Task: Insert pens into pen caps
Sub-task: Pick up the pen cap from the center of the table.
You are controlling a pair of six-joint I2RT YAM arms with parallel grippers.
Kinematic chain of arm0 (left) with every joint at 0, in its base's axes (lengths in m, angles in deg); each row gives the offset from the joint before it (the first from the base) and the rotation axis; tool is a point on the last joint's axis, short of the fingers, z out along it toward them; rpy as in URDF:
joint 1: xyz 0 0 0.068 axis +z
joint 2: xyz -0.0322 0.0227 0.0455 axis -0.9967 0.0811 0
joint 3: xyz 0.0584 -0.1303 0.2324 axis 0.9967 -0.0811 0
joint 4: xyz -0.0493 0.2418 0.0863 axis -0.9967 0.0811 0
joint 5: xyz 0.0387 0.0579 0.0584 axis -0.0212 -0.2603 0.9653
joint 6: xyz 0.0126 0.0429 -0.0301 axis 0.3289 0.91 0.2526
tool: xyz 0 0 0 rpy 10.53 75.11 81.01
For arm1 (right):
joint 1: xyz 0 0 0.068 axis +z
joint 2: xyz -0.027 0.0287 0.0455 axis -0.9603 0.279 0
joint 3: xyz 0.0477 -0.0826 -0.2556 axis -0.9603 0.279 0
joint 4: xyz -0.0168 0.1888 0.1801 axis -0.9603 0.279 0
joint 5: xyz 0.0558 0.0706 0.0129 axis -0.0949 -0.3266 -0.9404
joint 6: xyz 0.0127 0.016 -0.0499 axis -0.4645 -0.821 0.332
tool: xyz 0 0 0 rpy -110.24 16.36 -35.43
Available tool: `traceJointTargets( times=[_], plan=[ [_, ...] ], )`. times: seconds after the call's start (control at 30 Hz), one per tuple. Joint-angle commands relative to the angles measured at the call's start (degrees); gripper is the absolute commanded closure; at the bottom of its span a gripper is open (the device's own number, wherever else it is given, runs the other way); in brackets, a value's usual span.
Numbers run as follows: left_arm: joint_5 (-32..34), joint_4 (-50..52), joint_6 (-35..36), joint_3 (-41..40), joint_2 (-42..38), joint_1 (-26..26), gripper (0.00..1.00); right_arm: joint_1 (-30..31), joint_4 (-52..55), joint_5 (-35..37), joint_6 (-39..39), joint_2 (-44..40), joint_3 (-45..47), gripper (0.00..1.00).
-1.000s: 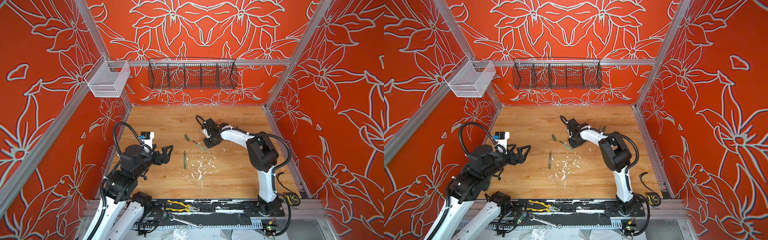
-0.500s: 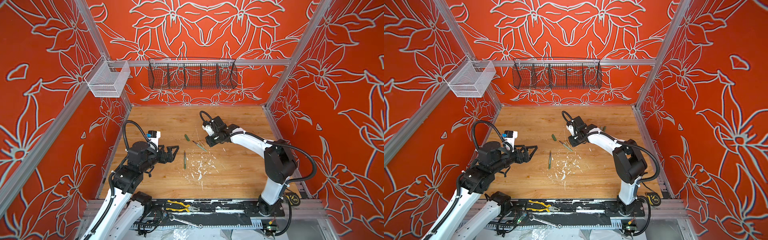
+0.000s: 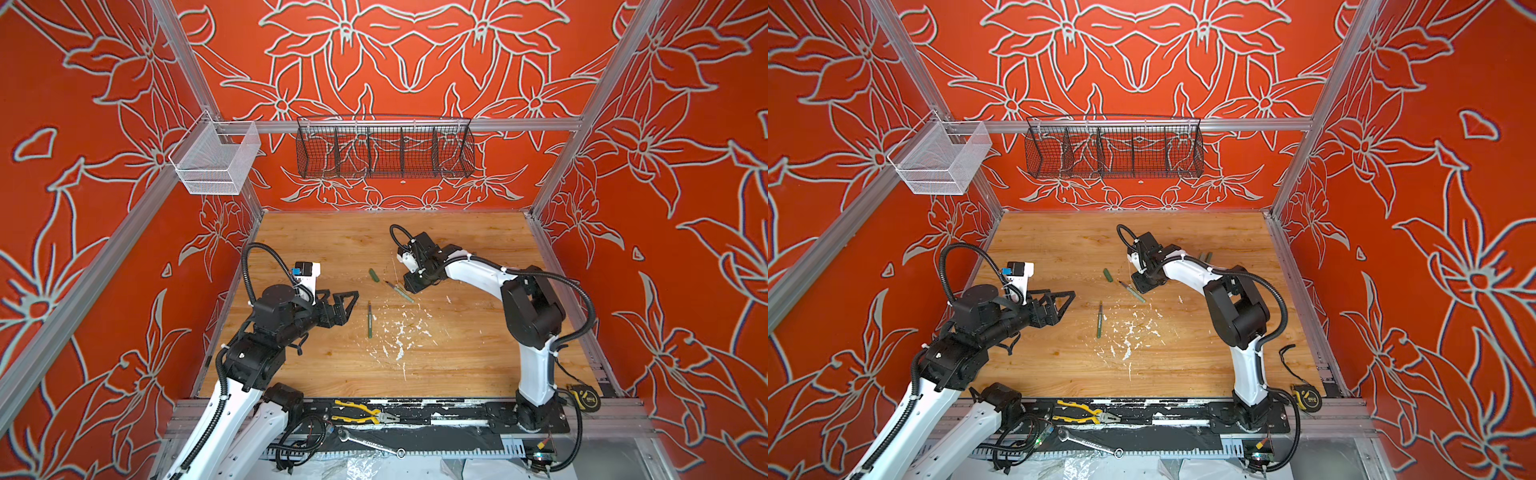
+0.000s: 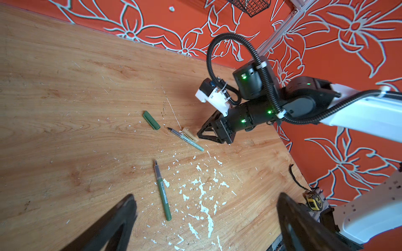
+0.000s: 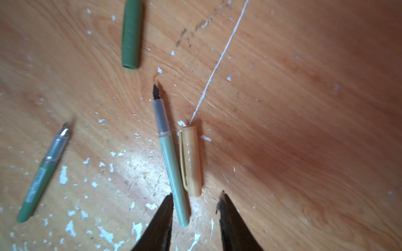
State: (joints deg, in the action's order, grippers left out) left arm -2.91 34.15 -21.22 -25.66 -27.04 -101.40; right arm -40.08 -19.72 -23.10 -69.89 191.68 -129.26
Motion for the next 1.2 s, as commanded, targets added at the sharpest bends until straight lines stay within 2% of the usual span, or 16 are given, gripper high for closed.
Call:
traceJointTargets(
  times=[0.0, 0.23, 0.57, 0.8, 1.17],
  plan=[
    [0.64, 0.93, 0.43, 1.26, -0.38, 0.32, 0.02, -0.08, 2.15, -0.68, 2.39, 2.18, -2.28, 0.61],
    [0.76, 0.76, 0.46, 1.49, 0.09, 0.32, 0.02, -0.09, 2.09, -2.09, 3.31, 4.67, -3.65, 0.6],
    [0.84, 0.72, 0.58, 1.4, 0.28, 0.32, 0.02, 0.04, 2.48, -2.27, 3.69, 6.57, -4.51, 0.73],
    [-0.11, -0.6, -0.39, 0.49, 0.97, 0.32, 0.02, 0.14, 1.54, -1.7, 3.49, 3.98, -2.53, 0.81],
    [-4.11, -6.11, -3.46, -2.18, 3.56, 0.32, 0.03, -0.04, 1.34, -1.41, 3.69, -1.1, 0.07, 0.84]
  ],
)
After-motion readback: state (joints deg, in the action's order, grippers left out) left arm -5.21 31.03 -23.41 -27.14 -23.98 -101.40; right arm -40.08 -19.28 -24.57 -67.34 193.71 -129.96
